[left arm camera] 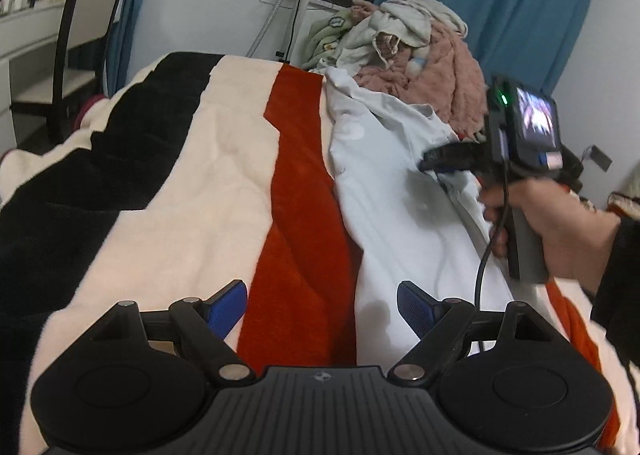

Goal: Fold clothes

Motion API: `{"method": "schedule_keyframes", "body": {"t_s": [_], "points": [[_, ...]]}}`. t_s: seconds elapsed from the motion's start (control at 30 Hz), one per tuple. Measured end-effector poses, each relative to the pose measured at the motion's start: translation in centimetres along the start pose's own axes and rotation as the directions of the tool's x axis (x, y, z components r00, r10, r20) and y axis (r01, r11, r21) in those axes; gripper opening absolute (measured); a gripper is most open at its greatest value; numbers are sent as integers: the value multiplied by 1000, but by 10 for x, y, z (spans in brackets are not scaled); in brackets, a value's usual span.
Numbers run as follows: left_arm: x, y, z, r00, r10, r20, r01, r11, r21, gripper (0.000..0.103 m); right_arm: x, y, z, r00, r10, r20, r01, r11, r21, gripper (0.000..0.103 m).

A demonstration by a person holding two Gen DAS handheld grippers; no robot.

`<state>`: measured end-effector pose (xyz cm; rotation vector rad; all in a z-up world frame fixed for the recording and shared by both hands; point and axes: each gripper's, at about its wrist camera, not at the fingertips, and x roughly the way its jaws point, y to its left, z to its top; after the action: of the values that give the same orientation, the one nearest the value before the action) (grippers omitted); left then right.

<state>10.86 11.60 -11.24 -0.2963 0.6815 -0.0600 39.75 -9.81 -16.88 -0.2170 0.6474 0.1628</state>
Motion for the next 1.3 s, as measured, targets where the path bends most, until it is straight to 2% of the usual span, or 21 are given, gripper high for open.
{"method": "schedule_keyframes", "body": {"t_s": [0.1,0.23,0.3,0.57,0.63,0.7,0.77,0.83,0.9,0.97,1.07,1.17,1.23,1.3], "points": [[1,1,0,1000,-10,-5,10,1000,-17,84,-7,-12,-9,999,-43,-1,43,999,13,15],[-4,-3,-2,1000,-14,5,14,1000,-8,84,-23,-38,-24,995,-86,-60,92,988,124,16],[-8,-6,-3,1000,-24,5,24,1000,-6,84,-42,-52,-33,995,-57,-76,72,977,200,18],[-39,-26,-14,996,-87,-12,88,996,5,84,-174,-79,-79,998,58,25,-63,919,389,23],[-53,-32,-22,992,-125,-19,125,992,6,84,-210,-80,-94,995,72,67,-93,907,410,37],[-67,-39,-31,987,-156,-31,157,988,12,84,-243,-81,-110,990,86,110,-126,891,437,64],[-78,-45,-40,983,-177,-48,177,984,13,84,-270,-83,-130,984,115,138,-168,866,471,73],[-83,-49,-48,973,-210,-93,211,978,-3,84,-284,-84,-151,975,174,136,-219,836,503,73],[-85,-47,-55,962,-236,-138,230,972,-57,84,-288,-88,-175,964,241,116,-263,780,567,73],[-84,-40,-63,956,-236,-177,216,969,-123,83,-284,-93,-193,955,287,75,-267,721,639,73],[-81,-27,-74,953,-204,-224,160,967,-200,82,-276,-101,-214,945,326,18,-235,643,729,73],[-78,-16,-80,952,-169,-257,102,962,-254,82,-266,-105,-222,944,327,-42,-174,604,777,73],[-76,-11,-83,943,-185,-276,103,953,-286,82,-257,-105,-230,934,348,-80,-144,572,807,72],[-74,-7,-83,939,-180,-292,96,955,-282,81,-248,-104,-236,922,369,-117,-112,545,831,72]]}}
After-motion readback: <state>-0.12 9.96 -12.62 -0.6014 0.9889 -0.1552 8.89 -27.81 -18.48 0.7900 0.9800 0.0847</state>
